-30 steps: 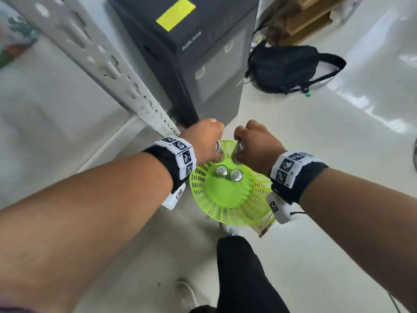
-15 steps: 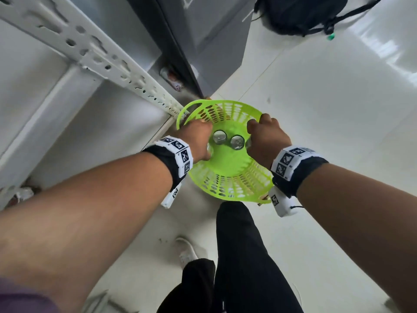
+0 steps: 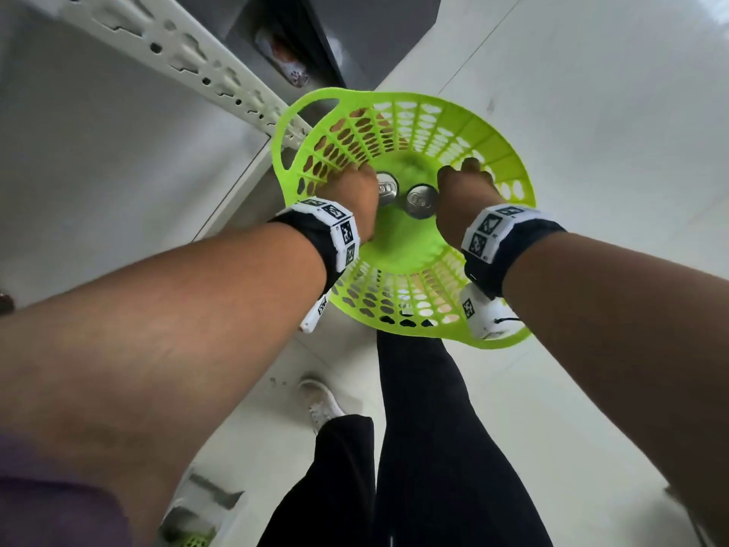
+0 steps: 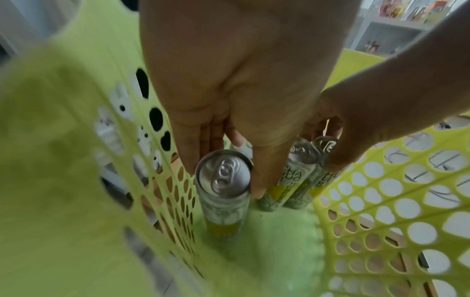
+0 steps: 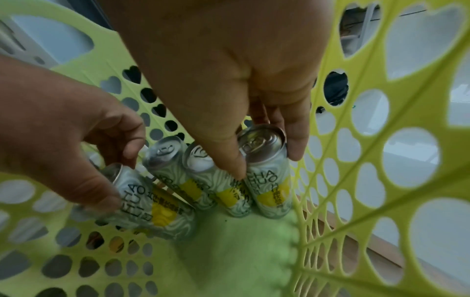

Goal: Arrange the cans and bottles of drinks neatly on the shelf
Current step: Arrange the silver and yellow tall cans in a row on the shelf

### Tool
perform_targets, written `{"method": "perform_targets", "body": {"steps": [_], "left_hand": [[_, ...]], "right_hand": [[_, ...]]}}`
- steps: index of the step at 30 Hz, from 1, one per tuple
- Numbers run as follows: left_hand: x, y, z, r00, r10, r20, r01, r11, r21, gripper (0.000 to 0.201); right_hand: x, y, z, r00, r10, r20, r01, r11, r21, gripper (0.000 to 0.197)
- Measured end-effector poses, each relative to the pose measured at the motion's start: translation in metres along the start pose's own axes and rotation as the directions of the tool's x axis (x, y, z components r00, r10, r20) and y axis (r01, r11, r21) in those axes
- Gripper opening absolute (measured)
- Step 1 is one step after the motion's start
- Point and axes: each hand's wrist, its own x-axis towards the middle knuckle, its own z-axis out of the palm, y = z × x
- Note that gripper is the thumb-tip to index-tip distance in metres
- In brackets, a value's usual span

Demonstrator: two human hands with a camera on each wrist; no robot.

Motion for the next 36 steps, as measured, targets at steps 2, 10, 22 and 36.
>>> {"method": "perform_targets", "body": {"steps": [2, 10, 22, 36], "left_hand": [[0.001, -0.002, 0.002, 1.0, 0.009, -0.021, -0.01, 0.999, -0.038, 0.064], [-0.073, -0.035, -0.054, 0.988, 0.104, -0.113, -0.129, 0.961, -0.246, 0.03], [-0.393, -0.196, -0.125, 0.882, -0.129, -0.453, -0.049, 0.931, -0.361, 0.024], [-0.865, -0.389, 0.013, 0.436, -0.589, -0.681, 0.275, 0.807, -0.522, 0.018]], "right_hand": [[0.002, 0.001, 0.004, 1.0, 0.006, -0.006, -0.006, 1.0, -0.004, 0.036], [-0.059, -0.039, -0.058, 0.988, -0.134, -0.077, 0.131, 0.991, -0.039, 0.036], [-0.321, -0.249, -0.179, 0.757, -0.618, -0.214, 0.578, 0.785, -0.223, 0.034], [-0.698, -0.532, -0.104, 0.107, -0.966, -0.234, 0.814, 0.22, -0.537, 0.033]]}}
